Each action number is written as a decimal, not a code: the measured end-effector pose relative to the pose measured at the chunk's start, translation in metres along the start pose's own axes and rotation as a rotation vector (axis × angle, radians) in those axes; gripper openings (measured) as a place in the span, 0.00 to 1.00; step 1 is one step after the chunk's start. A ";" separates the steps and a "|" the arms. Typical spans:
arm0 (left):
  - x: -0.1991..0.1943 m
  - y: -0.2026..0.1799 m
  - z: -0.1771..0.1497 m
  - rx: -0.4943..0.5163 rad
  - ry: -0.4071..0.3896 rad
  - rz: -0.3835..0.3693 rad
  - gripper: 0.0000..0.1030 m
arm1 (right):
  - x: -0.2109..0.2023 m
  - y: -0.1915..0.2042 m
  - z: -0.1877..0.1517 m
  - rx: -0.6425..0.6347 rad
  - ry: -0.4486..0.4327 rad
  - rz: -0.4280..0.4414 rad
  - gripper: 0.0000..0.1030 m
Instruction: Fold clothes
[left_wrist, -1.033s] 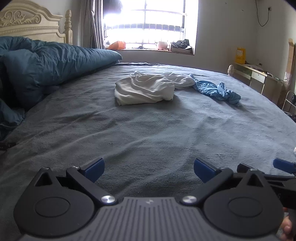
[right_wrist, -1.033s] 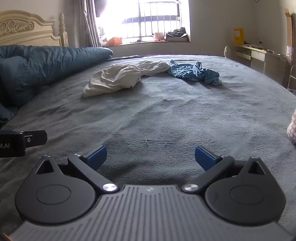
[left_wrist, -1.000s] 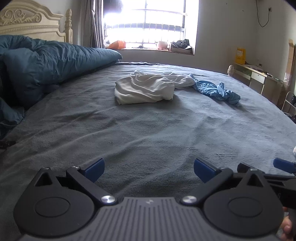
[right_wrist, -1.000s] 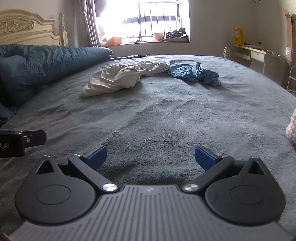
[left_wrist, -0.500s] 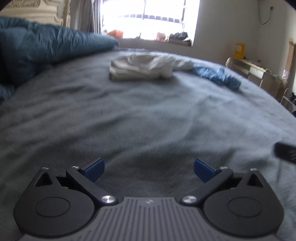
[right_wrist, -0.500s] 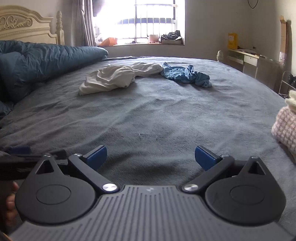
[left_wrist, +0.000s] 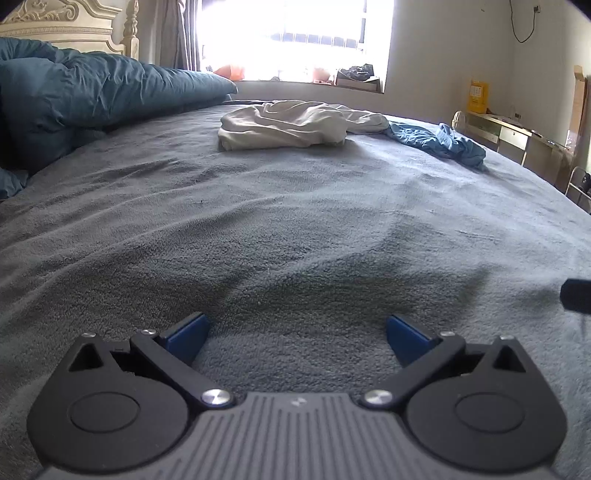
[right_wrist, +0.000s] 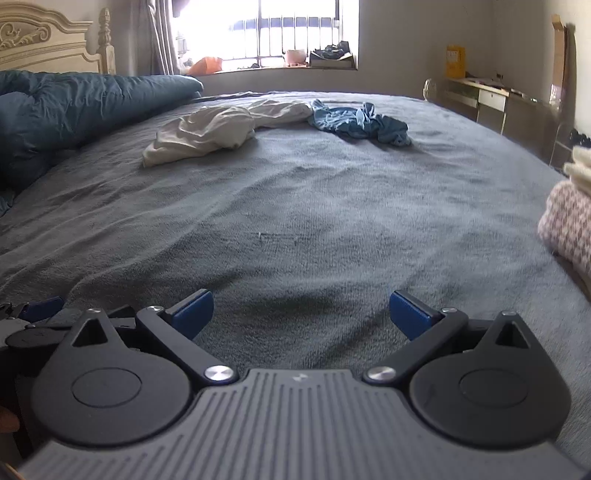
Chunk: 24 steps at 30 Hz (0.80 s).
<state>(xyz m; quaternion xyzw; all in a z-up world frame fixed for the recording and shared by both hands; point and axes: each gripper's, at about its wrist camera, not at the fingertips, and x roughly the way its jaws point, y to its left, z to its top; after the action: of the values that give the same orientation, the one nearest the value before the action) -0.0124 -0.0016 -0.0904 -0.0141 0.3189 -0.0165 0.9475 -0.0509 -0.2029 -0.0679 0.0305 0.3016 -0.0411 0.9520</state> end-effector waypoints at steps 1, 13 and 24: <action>0.000 0.000 -0.001 0.003 -0.001 0.001 1.00 | 0.001 0.000 -0.001 0.000 0.005 0.001 0.99; 0.000 -0.002 -0.004 0.016 -0.004 0.005 1.00 | -0.001 0.011 -0.007 -0.041 0.013 0.050 0.99; -0.001 -0.002 -0.007 0.022 -0.014 0.009 1.00 | -0.002 0.005 -0.012 0.004 0.032 0.005 0.99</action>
<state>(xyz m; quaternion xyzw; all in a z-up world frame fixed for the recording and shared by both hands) -0.0171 -0.0038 -0.0954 -0.0025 0.3120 -0.0156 0.9500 -0.0585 -0.1967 -0.0767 0.0337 0.3169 -0.0388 0.9471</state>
